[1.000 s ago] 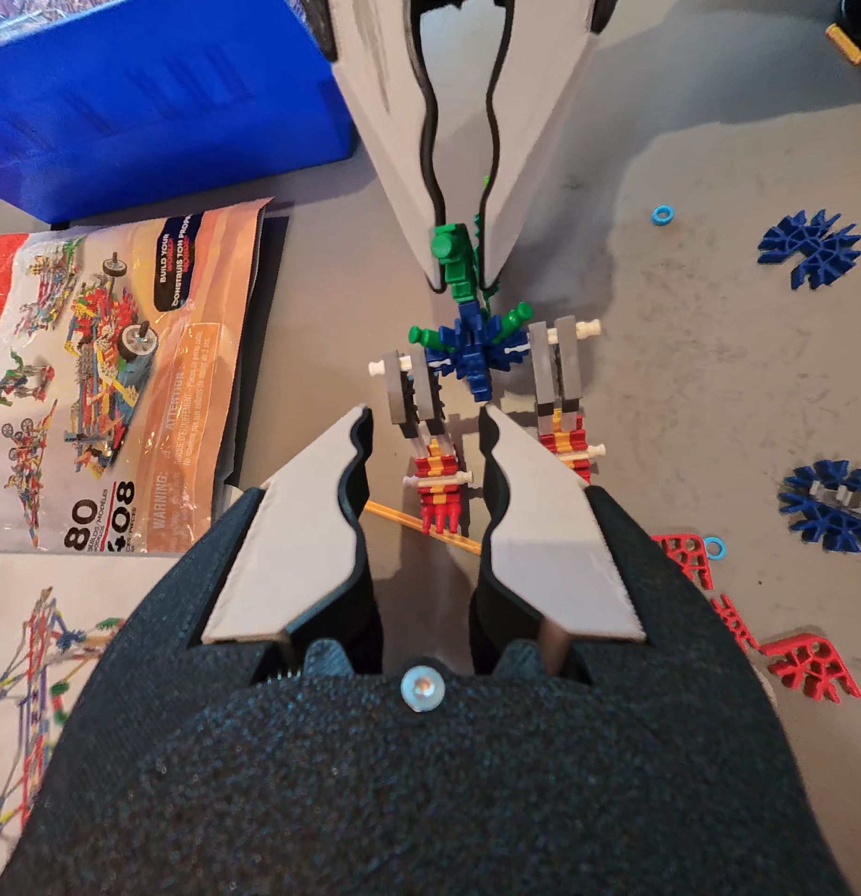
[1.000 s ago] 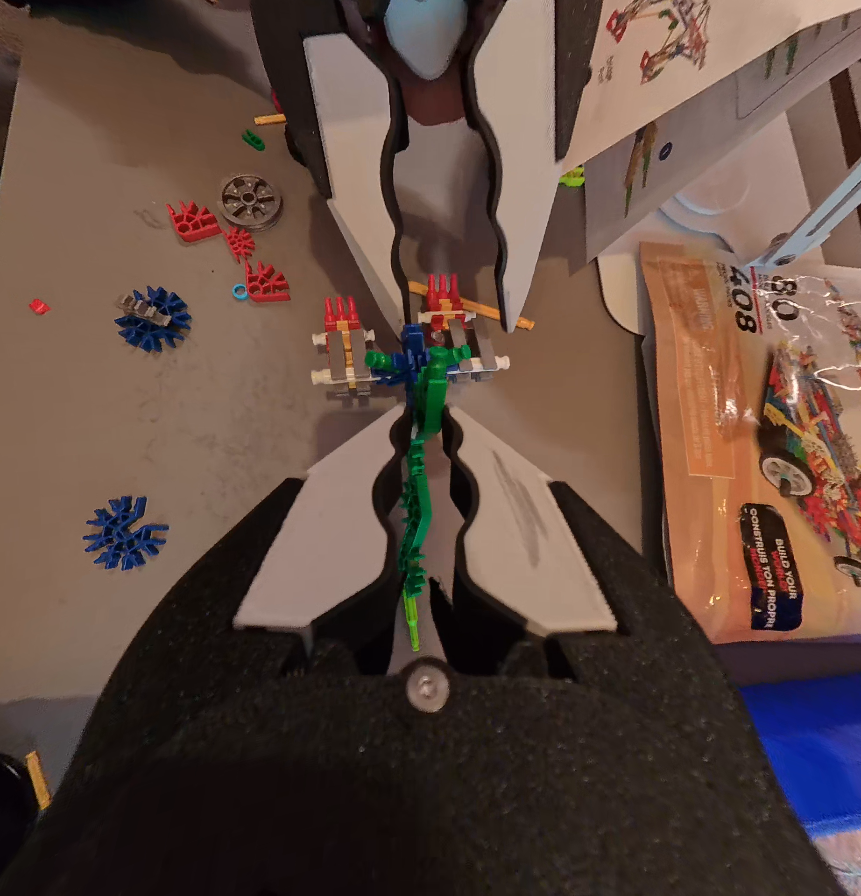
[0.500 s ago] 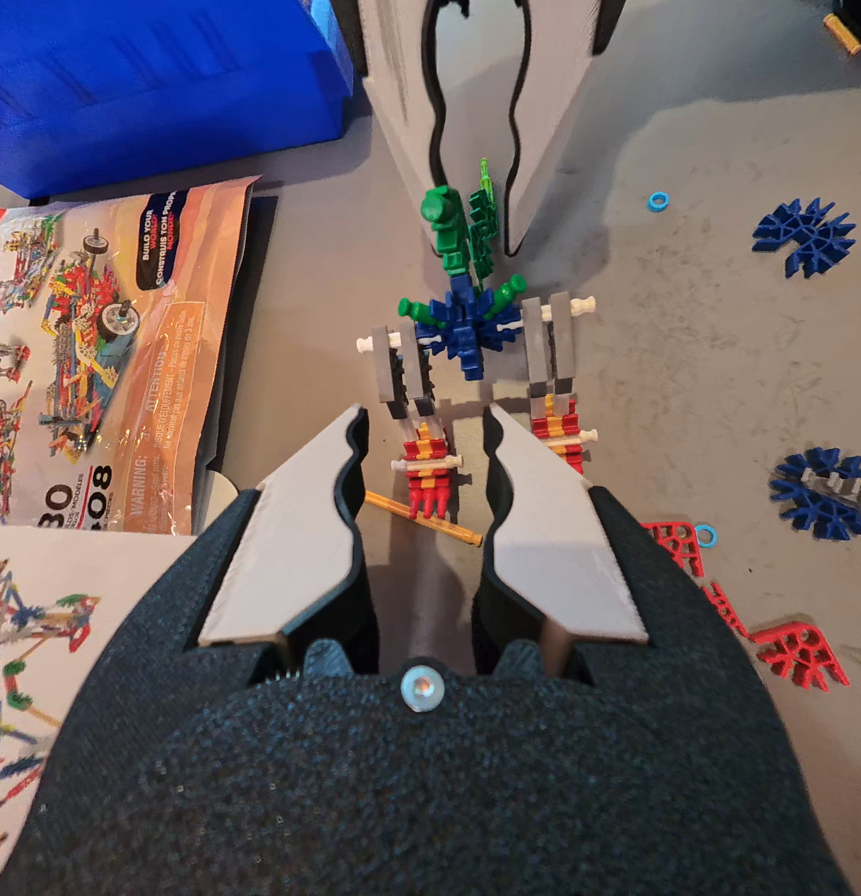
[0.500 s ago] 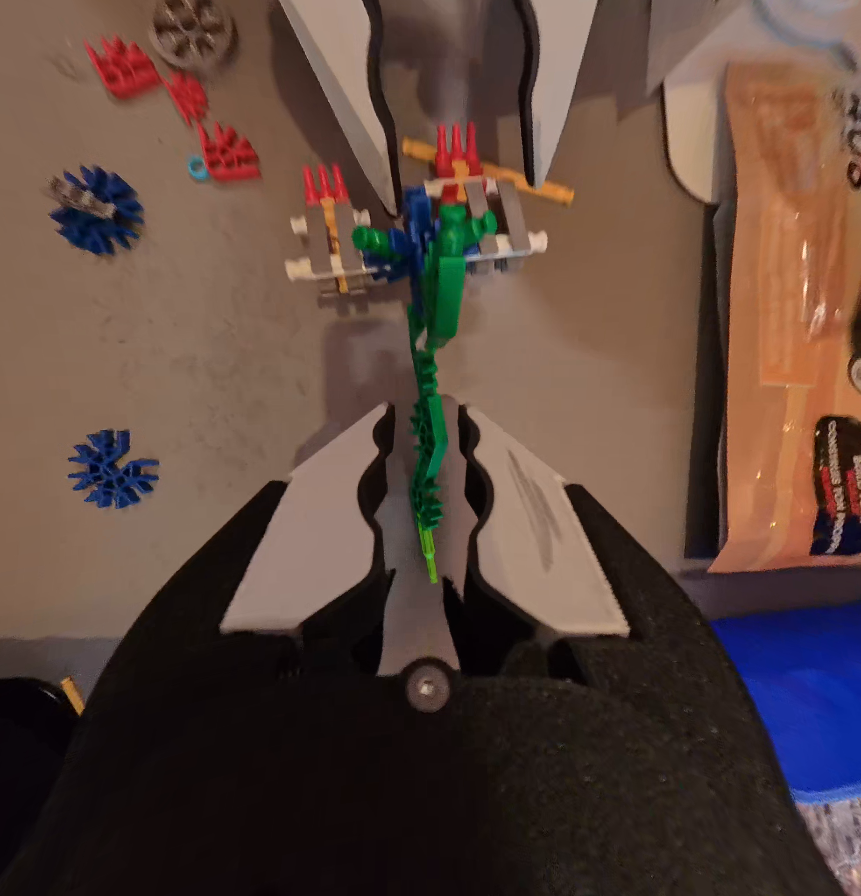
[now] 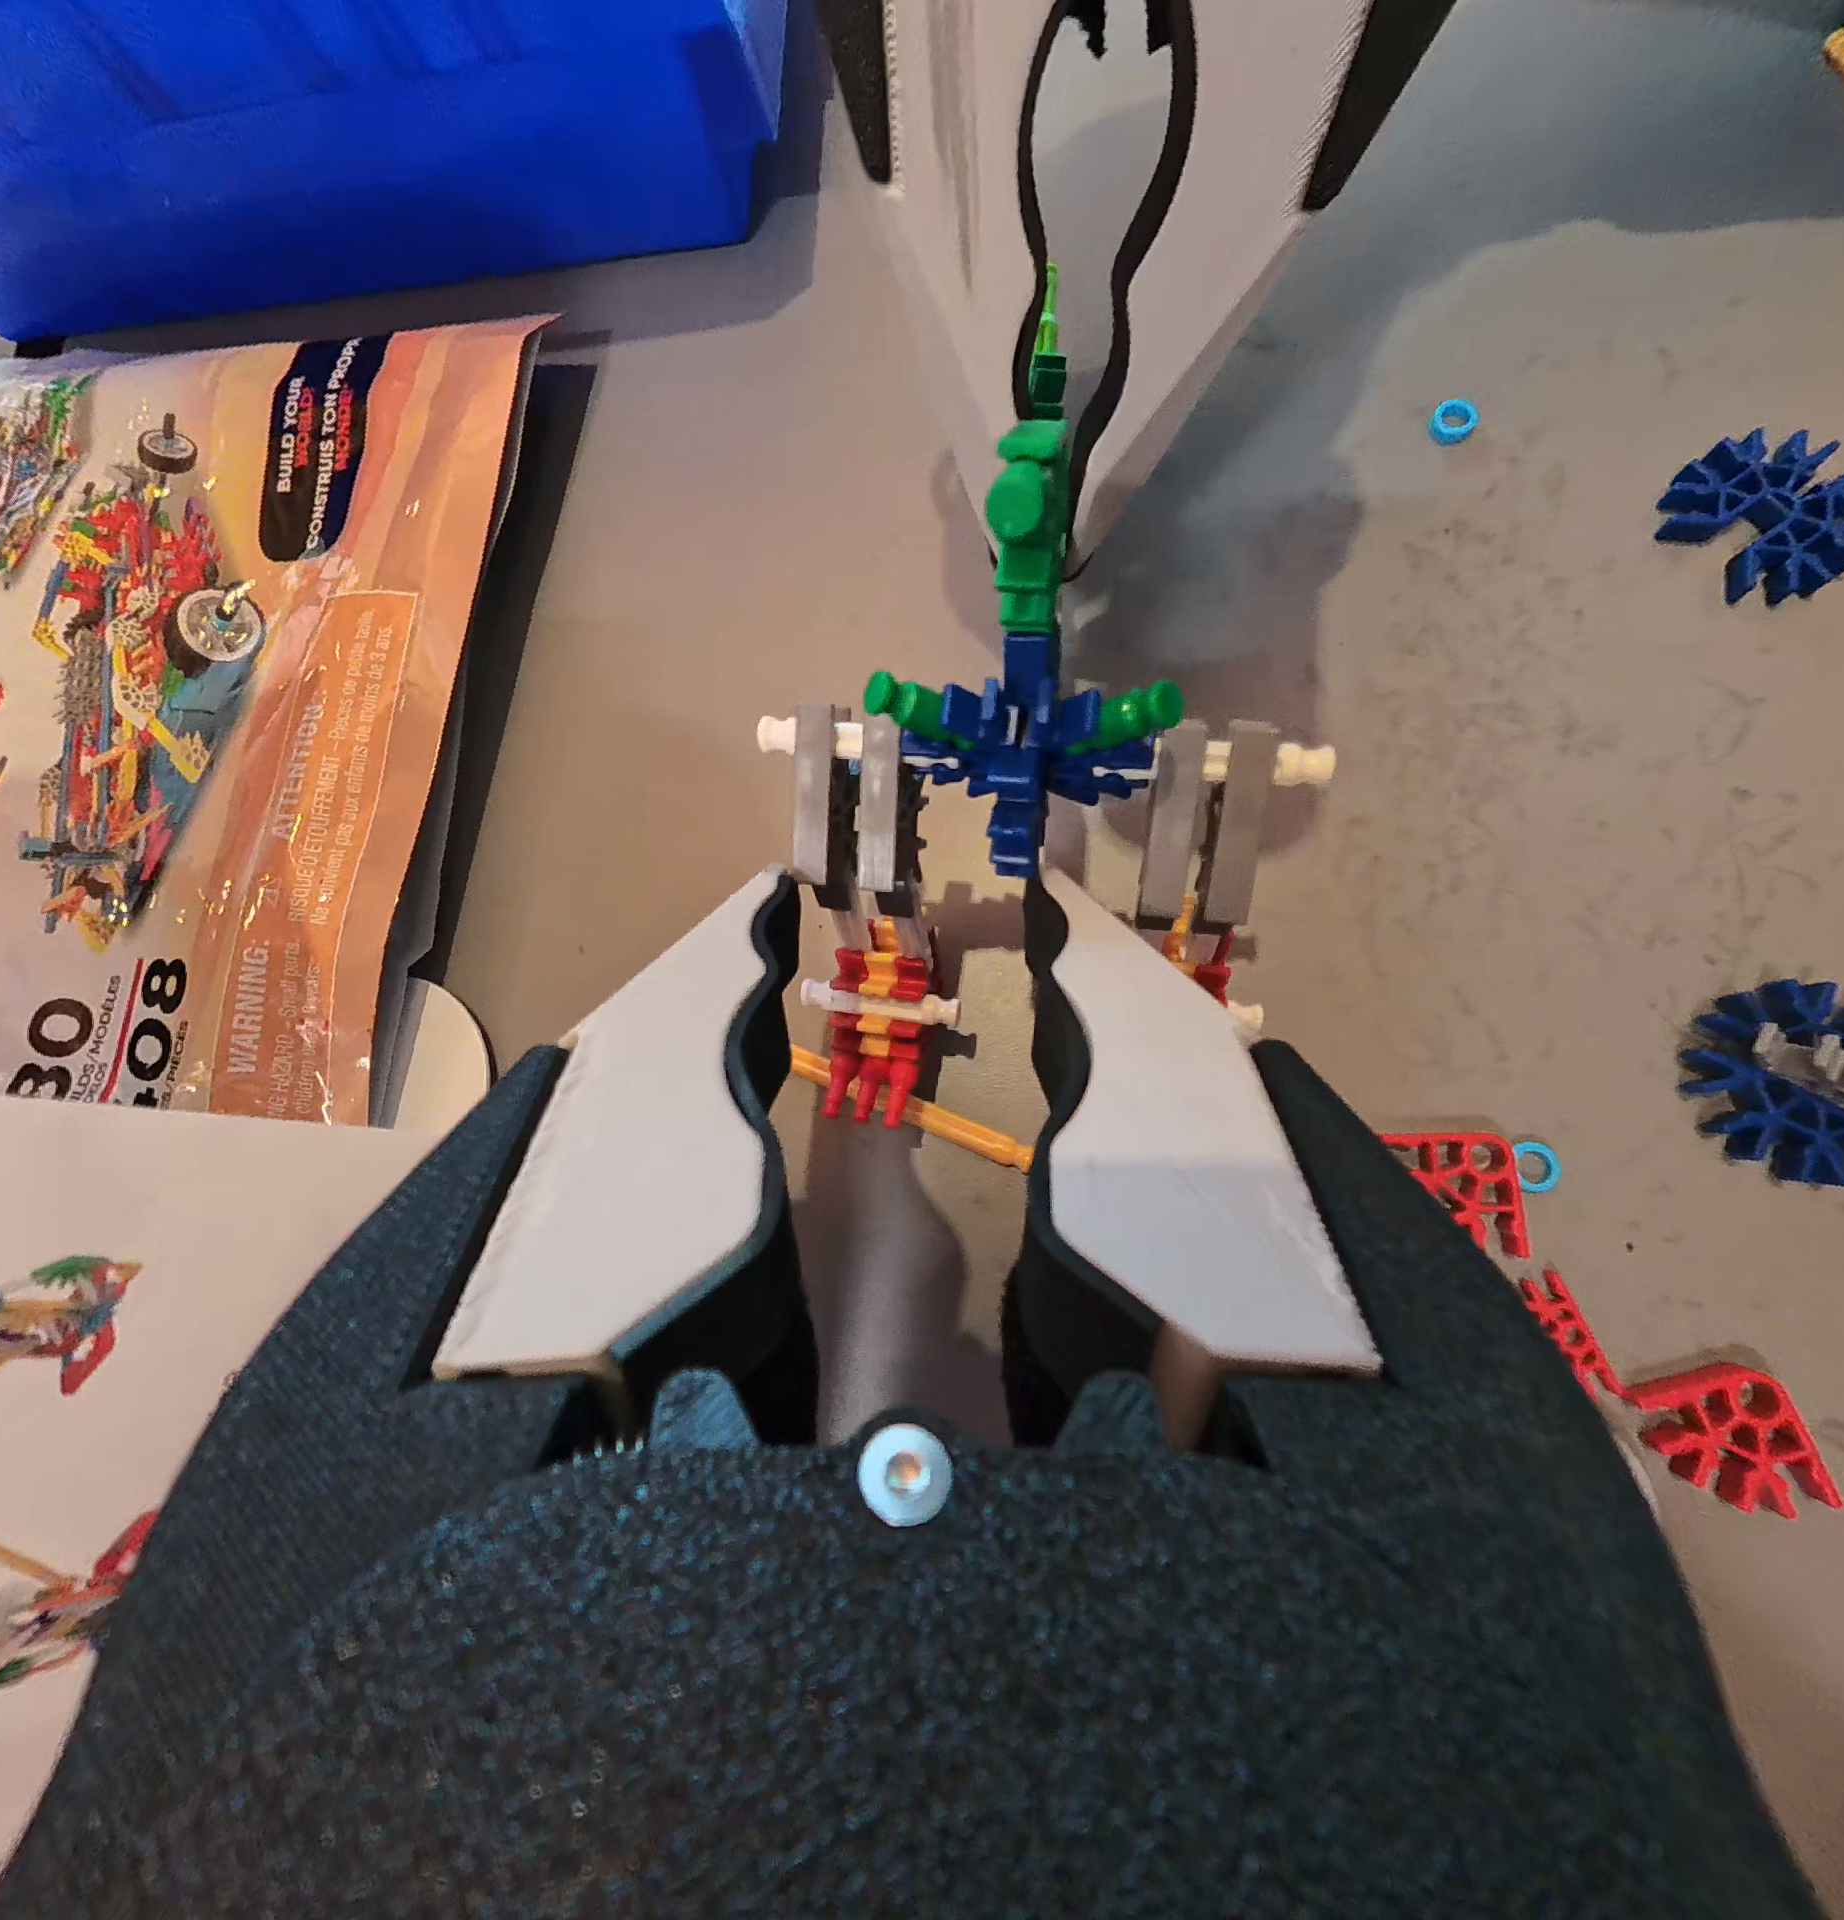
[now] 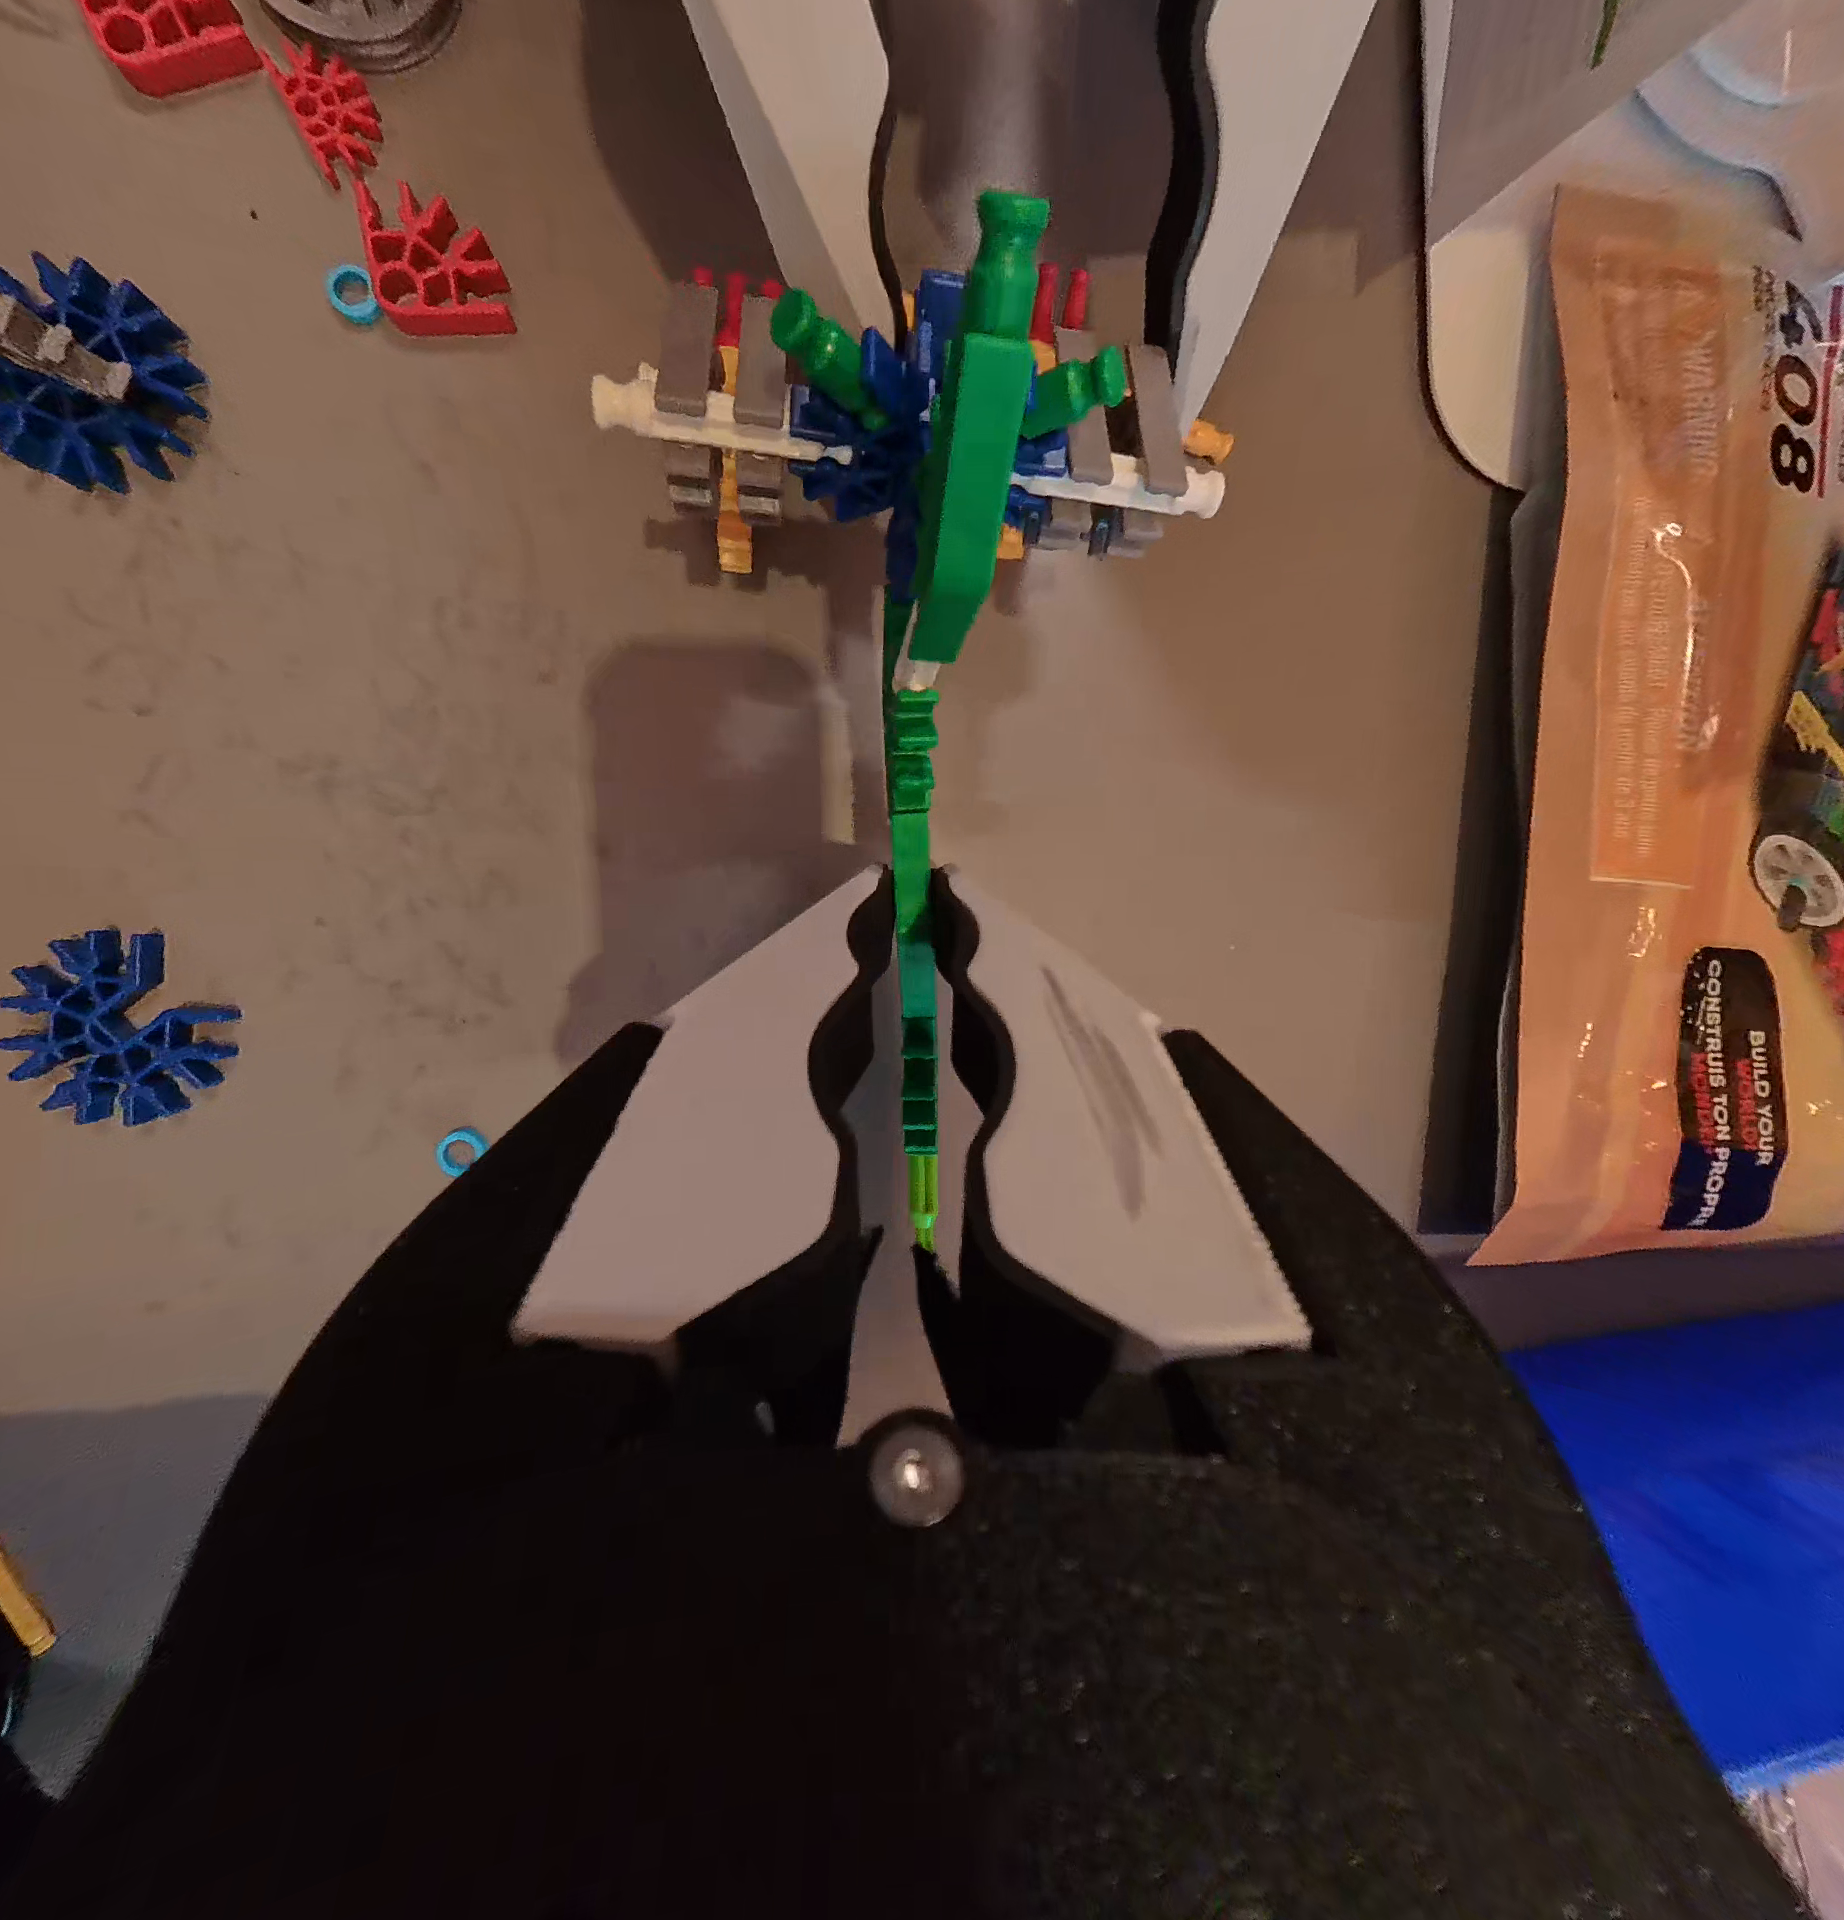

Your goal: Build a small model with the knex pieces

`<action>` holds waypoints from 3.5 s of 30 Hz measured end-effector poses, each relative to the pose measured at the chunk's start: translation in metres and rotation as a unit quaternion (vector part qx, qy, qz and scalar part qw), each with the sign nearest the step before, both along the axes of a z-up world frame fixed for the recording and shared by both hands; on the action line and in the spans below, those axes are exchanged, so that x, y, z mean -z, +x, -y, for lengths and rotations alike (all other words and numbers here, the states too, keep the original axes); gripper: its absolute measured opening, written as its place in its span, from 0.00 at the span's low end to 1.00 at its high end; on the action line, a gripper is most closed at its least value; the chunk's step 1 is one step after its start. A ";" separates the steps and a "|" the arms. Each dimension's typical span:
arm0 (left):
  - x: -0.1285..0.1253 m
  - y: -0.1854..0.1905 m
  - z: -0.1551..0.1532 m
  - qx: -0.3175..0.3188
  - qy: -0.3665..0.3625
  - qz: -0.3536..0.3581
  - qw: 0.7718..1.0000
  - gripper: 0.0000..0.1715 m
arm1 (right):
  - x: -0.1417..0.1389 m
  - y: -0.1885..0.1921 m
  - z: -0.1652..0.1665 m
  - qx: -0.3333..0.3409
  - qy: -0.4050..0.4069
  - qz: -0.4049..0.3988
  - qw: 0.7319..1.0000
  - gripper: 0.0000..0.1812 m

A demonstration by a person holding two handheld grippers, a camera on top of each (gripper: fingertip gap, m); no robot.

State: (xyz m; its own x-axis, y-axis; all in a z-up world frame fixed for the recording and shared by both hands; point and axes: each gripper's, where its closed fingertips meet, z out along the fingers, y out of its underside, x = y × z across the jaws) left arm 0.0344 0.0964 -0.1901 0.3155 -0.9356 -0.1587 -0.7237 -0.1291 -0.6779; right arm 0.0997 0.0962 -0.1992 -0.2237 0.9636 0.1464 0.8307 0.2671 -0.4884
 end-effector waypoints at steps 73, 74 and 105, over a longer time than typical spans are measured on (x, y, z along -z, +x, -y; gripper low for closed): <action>0.008 -0.037 0.009 -0.060 0.041 0.026 0.997 0.25 | 0.024 0.023 -0.009 0.059 -0.050 0.034 0.996 0.08; 0.006 -0.038 0.009 -0.060 0.042 0.026 0.997 0.26 | 0.022 0.022 -0.009 0.059 -0.048 0.030 0.997 0.09; -0.017 -0.074 0.037 -0.051 -0.005 -0.041 0.998 0.19 | 0.000 0.012 -0.017 0.063 -0.019 -0.036 0.997 0.15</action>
State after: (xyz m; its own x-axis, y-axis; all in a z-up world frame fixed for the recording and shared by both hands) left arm -0.0396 0.0590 -0.1731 0.3948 -0.9014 -0.1776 -0.7591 -0.2111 -0.6158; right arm 0.1118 0.1135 -0.1991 -0.0911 0.9885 0.1205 0.8184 0.1432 -0.5565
